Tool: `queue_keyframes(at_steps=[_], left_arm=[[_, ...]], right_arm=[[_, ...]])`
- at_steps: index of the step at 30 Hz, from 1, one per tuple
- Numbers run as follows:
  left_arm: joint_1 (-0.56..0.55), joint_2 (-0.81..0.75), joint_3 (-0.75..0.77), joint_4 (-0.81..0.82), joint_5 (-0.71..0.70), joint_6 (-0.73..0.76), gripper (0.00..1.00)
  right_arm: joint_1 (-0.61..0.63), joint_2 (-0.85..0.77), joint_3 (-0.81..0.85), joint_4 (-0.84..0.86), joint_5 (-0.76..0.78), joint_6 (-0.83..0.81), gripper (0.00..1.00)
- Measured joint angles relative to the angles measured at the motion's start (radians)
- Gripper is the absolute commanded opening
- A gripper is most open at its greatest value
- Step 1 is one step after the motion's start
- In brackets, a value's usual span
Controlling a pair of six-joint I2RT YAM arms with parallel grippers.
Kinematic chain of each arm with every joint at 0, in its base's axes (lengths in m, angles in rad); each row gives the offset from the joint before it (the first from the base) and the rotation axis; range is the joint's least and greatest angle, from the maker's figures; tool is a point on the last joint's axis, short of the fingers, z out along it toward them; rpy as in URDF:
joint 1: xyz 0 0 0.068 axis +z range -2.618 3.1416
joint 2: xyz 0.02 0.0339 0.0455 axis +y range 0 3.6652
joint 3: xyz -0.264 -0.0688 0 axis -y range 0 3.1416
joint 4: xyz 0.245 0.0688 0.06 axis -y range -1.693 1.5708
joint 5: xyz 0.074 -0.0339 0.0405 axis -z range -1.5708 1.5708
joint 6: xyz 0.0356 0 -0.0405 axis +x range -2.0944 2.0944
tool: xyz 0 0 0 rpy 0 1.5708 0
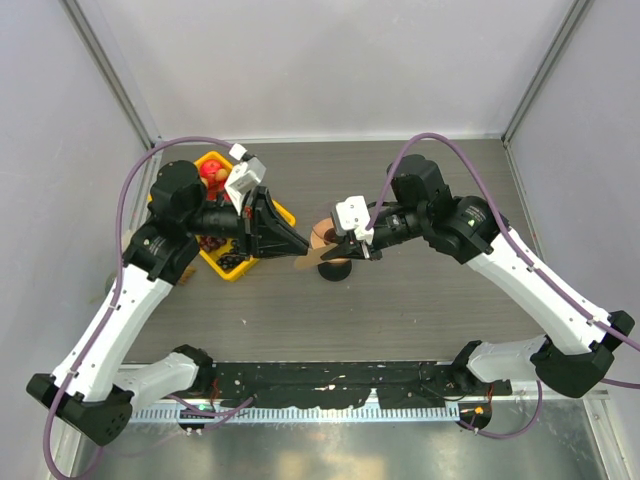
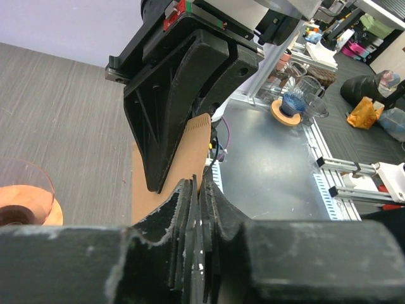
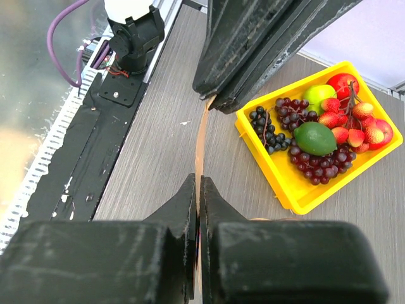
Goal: Place the coffee filter in the dripper
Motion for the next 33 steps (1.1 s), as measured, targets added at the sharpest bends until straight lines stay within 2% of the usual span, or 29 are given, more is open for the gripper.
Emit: queue_keyframes(at_steps=[2, 33], left_arm=[[-0.002, 0.004, 0.0, 0.0, -0.001, -0.001, 0.0], [-0.018, 0.025, -0.036, 0.02, 0.035, -0.005, 0.0]], right_arm=[[0.001, 0.0, 0.0, 0.001, 0.0, 0.0, 0.05], [0.02, 0.0, -0.024, 0.075, 0.067, -0.037, 0.05]])
